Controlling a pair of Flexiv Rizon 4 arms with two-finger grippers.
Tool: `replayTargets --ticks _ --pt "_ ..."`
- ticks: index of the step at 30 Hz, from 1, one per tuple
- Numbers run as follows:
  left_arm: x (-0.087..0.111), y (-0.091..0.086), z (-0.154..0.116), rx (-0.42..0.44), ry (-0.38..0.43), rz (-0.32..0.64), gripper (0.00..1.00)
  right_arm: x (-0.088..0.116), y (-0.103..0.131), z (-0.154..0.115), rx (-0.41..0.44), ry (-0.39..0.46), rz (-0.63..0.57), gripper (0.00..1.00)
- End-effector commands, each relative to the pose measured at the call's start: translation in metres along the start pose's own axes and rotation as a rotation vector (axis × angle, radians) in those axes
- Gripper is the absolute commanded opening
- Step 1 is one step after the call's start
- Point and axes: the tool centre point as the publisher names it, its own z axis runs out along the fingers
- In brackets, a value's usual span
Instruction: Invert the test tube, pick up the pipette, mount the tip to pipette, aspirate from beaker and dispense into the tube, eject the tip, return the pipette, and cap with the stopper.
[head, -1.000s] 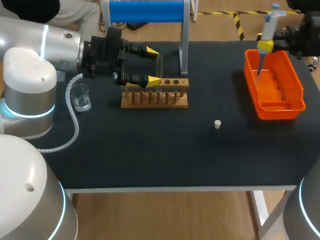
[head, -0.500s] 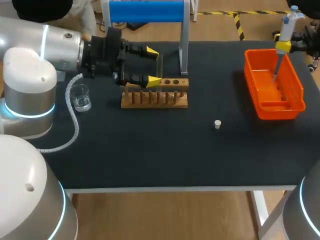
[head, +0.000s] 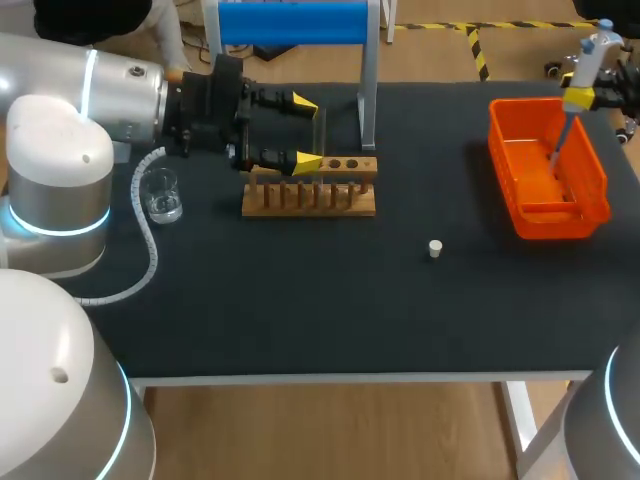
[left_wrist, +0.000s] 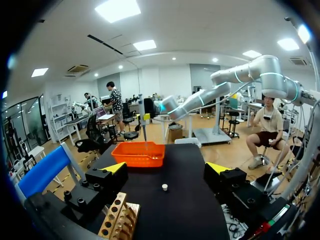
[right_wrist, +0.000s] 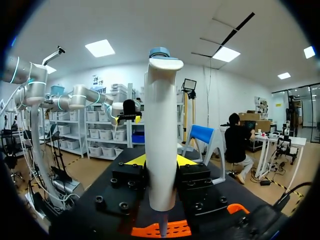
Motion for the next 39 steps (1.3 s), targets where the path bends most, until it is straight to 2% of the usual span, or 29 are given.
replayTargets --ticks 1,23,39 --pt "0.000 0.001 -0.001 0.003 -0.001 0.002 1.00 -0.007 -0.005 -0.005 -0.009 0.074 -0.006 0.00" --pt "0.000 0.001 -0.001 0.003 -0.001 0.002 1.00 -0.002 -0.016 -0.009 -0.036 0.108 -0.014 0.00" --pt "0.000 0.001 -0.001 0.003 -0.001 0.002 1.00 0.001 -0.017 -0.005 -0.026 0.094 -0.002 0.00"
